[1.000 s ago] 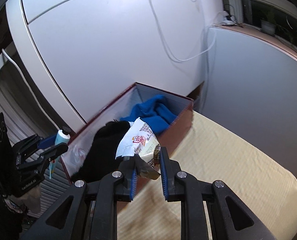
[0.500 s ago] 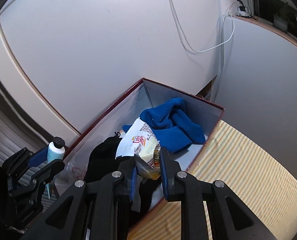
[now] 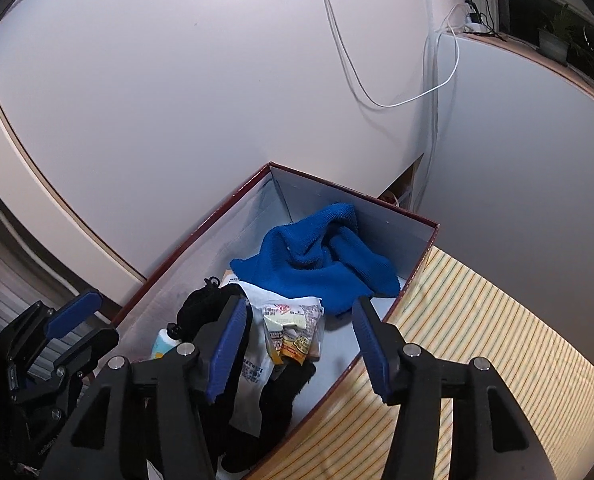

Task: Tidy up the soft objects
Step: 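Open both tools to drop the tube and wrapper into the shoebox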

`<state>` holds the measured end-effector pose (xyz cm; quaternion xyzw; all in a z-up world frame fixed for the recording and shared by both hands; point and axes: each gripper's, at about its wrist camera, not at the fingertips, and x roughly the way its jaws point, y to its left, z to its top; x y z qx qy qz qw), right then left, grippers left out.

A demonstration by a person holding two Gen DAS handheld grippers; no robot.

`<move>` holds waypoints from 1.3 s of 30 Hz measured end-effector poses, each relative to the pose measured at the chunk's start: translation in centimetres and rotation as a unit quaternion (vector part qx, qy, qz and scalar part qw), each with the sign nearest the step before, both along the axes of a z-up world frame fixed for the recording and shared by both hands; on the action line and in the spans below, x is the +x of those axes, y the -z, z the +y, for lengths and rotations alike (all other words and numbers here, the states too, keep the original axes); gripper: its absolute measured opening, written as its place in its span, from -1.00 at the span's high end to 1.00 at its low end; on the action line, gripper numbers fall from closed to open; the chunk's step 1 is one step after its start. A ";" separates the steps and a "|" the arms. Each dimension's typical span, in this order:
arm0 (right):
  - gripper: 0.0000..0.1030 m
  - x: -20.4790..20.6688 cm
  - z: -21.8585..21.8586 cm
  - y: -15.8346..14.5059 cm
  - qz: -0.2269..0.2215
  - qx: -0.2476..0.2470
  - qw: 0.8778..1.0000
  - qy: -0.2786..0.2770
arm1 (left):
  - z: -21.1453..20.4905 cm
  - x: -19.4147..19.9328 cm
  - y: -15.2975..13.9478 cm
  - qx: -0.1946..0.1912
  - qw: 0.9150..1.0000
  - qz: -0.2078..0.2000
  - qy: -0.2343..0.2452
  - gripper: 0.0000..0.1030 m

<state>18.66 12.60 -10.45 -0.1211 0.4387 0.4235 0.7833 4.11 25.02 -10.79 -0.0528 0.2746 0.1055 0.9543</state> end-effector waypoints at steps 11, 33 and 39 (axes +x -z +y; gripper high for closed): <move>-0.09 -1.3 -1.1 -0.5 -0.007 -0.002 1.000 -0.005 | 0.2 -0.7 -0.2 -0.008 1.000 0.002 -0.006 -0.07; -0.48 -10.9 -7.3 -2.1 -0.068 0.012 0.997 -0.032 | -2.1 -6.8 -0.6 -0.042 0.998 0.000 -0.038 -0.59; -0.49 -14.8 -9.7 -2.0 -0.092 0.024 0.995 -0.033 | -3.3 -9.7 -0.8 -0.048 0.997 -0.013 -0.056 -0.59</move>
